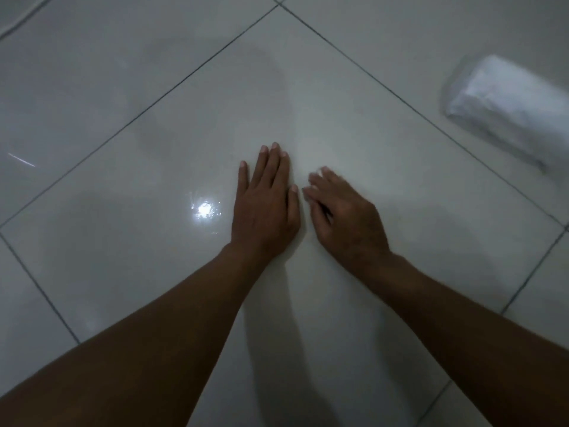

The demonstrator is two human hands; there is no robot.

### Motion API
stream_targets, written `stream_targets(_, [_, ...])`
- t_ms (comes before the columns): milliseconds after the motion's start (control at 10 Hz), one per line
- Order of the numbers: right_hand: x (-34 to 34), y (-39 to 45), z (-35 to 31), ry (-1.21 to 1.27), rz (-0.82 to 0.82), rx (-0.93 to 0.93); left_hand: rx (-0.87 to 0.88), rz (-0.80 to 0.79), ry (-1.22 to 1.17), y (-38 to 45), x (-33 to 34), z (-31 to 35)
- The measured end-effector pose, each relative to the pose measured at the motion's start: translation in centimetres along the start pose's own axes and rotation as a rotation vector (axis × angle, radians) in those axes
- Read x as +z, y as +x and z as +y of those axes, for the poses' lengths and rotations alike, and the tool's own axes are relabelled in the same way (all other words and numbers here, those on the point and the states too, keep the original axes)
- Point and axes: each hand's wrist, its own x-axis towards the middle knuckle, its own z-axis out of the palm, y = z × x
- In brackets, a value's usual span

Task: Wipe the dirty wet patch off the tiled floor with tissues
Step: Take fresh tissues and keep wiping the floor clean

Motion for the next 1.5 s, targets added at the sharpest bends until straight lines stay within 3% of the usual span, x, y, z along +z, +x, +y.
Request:
stream_targets(100, [-1.1, -1.8, 1.6, -0.047, 0.055, -0.033, 0.018, -0.002, 0.016, 0.1, 0.2, 0.3])
stream_targets(300, [-0.3, 2.9, 3.0, -0.085, 0.196, 0.326, 0.015, -0.008, 0.002, 0.1, 0.1, 0.5])
stream_targets(500, [-1.3, -2.6, 0.3, -0.060, 0.021, 0.015, 0.018, -0.015, 0.019, 0.1, 0.2, 0.4])
stream_targets(600, [-2.3, -5.1, 1.5, -0.074, 0.034, -0.058, 0.027, -0.021, 0.010, -0.1, 0.0, 0.7])
stream_targets(800, [-2.1, -1.1, 3.1, -0.105, 0.168, 0.413, 0.121, -0.057, 0.010, -1.3, -0.1, 1.8])
stream_targets(900, [-2.5, -2.9, 1.3, -0.088, 0.033, 0.280, 0.150, -0.050, 0.005, -1.9, 0.2, 2.7])
stream_targets(1000, [-3.6, -7.0, 1.1, -0.074, 0.015, 0.082, 0.179, -0.049, -0.002, -2.3, 0.8, 3.6])
stream_targets(1100, [-4.4, -8.5, 3.0, -0.131, 0.125, 0.192, 0.162, -0.050, -0.005, -2.5, 1.2, 4.3])
stream_targets(1200, [-4.5, -6.6, 4.2, -0.137, 0.232, 0.461, 0.154, -0.049, -0.004, -2.6, 1.2, 4.4])
stream_targets(1300, [-3.8, -5.5, 3.3, -0.160, 0.234, 0.490, 0.154, -0.055, -0.002, -2.6, 1.2, 4.3])
stream_targets(1400, [-3.5, -7.3, 2.2, -0.152, 0.123, 0.200, 0.154, -0.063, 0.001, -2.6, 1.2, 4.3])
stream_targets(1500, [-3.9, -7.7, 3.5, -0.156, 0.084, 0.078, 0.155, -0.061, -0.002, -2.6, 1.1, 4.3])
